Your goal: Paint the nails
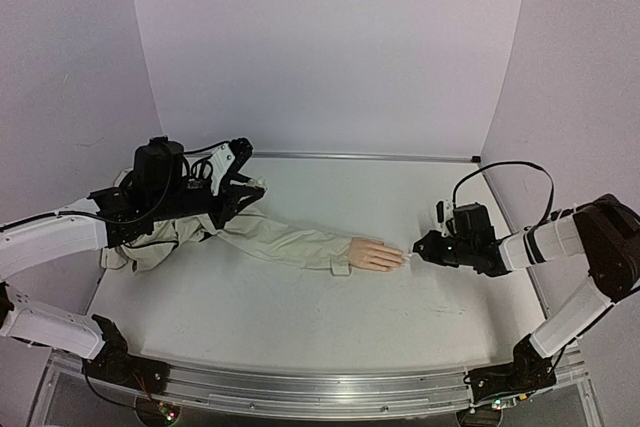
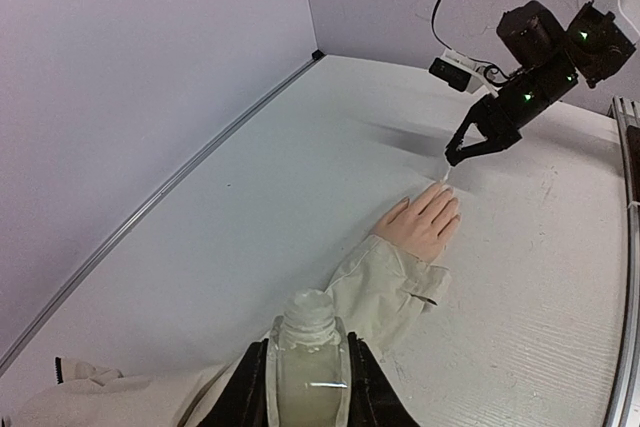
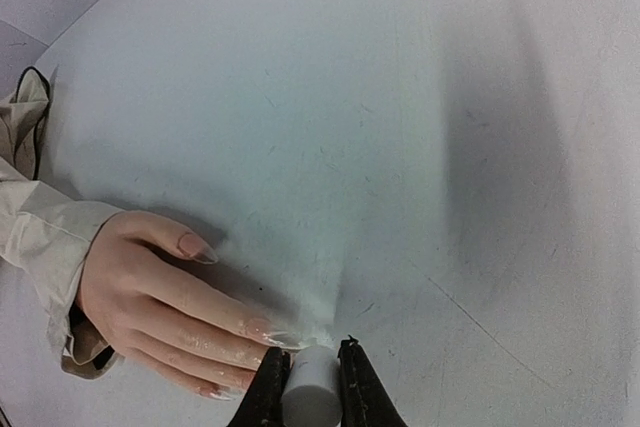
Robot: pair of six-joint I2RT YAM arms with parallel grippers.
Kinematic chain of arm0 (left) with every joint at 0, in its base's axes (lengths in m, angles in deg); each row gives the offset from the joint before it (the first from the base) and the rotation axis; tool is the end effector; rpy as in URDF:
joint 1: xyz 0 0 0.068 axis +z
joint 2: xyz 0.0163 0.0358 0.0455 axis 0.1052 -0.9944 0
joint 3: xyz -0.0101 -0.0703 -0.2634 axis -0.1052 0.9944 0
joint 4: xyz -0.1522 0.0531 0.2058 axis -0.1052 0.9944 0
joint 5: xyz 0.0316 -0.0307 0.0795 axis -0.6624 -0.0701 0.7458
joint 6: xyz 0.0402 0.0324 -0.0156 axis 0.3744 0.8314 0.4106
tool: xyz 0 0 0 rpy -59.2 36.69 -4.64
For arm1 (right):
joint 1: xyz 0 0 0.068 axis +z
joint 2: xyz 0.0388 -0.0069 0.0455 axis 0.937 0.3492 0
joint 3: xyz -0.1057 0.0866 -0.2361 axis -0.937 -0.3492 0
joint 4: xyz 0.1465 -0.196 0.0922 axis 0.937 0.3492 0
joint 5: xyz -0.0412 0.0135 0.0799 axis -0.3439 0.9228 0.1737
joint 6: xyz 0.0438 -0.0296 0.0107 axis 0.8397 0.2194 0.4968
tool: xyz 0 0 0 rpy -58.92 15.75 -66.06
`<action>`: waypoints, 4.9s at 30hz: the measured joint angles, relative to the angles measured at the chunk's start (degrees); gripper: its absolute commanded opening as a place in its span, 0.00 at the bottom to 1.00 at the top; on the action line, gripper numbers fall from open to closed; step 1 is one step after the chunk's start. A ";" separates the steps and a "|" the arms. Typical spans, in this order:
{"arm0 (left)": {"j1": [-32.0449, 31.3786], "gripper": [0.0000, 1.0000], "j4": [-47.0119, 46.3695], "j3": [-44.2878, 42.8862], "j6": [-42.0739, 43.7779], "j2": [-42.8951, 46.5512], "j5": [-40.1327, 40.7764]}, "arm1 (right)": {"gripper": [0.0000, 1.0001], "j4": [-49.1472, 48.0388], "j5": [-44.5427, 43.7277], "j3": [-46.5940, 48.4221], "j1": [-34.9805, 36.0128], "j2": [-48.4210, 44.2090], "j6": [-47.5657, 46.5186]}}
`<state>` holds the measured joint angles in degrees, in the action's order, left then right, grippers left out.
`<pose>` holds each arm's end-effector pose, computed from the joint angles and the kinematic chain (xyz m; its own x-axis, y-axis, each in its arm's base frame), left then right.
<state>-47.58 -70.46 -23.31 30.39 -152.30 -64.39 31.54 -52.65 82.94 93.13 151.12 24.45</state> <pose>0.1960 -0.1840 0.3073 0.0200 0.3517 -0.9359 0.8303 0.5156 0.2115 0.2596 0.1180 0.1566 -0.5247 0.3309 -0.7844 -0.2704 0.8089 0.5221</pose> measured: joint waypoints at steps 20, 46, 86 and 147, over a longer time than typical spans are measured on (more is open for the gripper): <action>0.00 0.00 0.00 0.00 0.00 0.02 -0.50 | 0.00 -1.62 3.50 -0.02 0.00 -1.33 -0.50; 0.00 0.00 0.00 0.00 0.00 0.02 -0.50 | 0.00 -4.48 4.74 0.61 0.00 1.81 -0.22; 0.00 0.00 0.00 0.00 0.00 0.04 -0.87 | 0.00 -1.20 4.09 -0.66 0.00 -2.32 -0.37; 0.00 0.00 -0.02 0.00 0.00 0.22 -0.90 | 0.00 0.87 -0.33 1.36 0.00 -3.52 -0.09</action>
<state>-47.58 -70.49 -23.31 30.39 -152.08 -65.29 32.41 -52.98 84.29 93.13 147.60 24.36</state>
